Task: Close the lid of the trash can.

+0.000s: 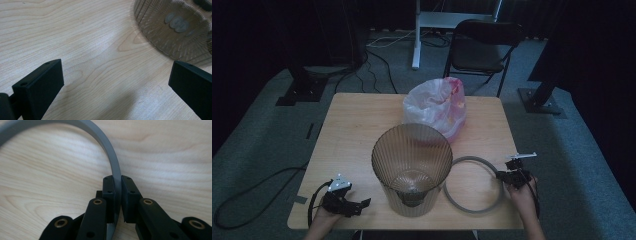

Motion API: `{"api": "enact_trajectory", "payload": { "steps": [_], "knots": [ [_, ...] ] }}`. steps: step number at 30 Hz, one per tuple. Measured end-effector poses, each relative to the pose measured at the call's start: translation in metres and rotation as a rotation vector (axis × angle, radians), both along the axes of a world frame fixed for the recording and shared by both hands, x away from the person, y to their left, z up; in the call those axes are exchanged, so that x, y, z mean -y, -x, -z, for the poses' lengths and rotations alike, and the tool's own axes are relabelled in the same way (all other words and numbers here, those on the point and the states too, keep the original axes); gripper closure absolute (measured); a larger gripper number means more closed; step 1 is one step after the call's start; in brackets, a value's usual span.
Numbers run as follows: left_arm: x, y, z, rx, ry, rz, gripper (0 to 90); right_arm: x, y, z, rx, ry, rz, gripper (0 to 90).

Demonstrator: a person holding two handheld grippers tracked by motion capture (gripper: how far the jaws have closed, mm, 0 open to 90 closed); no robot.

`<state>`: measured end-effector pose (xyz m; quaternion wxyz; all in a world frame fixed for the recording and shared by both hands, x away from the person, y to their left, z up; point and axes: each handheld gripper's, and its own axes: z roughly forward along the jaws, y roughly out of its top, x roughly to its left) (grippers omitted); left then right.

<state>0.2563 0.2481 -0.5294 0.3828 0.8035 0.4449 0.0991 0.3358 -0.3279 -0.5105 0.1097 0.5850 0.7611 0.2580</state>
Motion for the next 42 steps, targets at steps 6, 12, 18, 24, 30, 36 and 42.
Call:
{"api": "enact_trajectory", "payload": {
  "steps": [6, 12, 18, 24, 30, 36, 42],
  "knots": [
    [0.001, 0.000, 0.000, 0.003, 0.000, -0.002, 0.0, 0.011, 0.000, -0.022, 0.049, -0.116, 0.014, 83.8],
    [0.001, 0.000, 0.000, 0.002, 0.000, -0.002, 0.0, 0.021, 0.005, -0.043, 0.130, -0.130, 0.049, 83.9],
    [0.001, 0.000, 0.000, 0.002, -0.002, -0.001, 0.0, 0.032, 0.010, -0.063, 0.193, -0.162, 0.083, 83.8],
    [0.000, 0.000, 0.000, -0.004, -0.002, -0.002, 0.0, 0.048, 0.014, -0.095, 0.297, -0.193, 0.130, 83.9],
    [0.001, 0.000, 0.000, -0.001, -0.002, -0.003, 0.0, 0.056, 0.012, -0.138, 0.399, -0.186, 0.159, 83.9],
    [0.001, 0.000, 0.000, -0.002, -0.006, -0.002, 0.0, 0.057, -0.003, -0.171, 0.446, -0.229, 0.168, 83.8],
    [0.000, -0.001, 0.001, -0.004, -0.002, -0.004, 0.0, 0.053, -0.012, -0.201, 0.506, -0.321, 0.153, 83.8]
  ]
}}
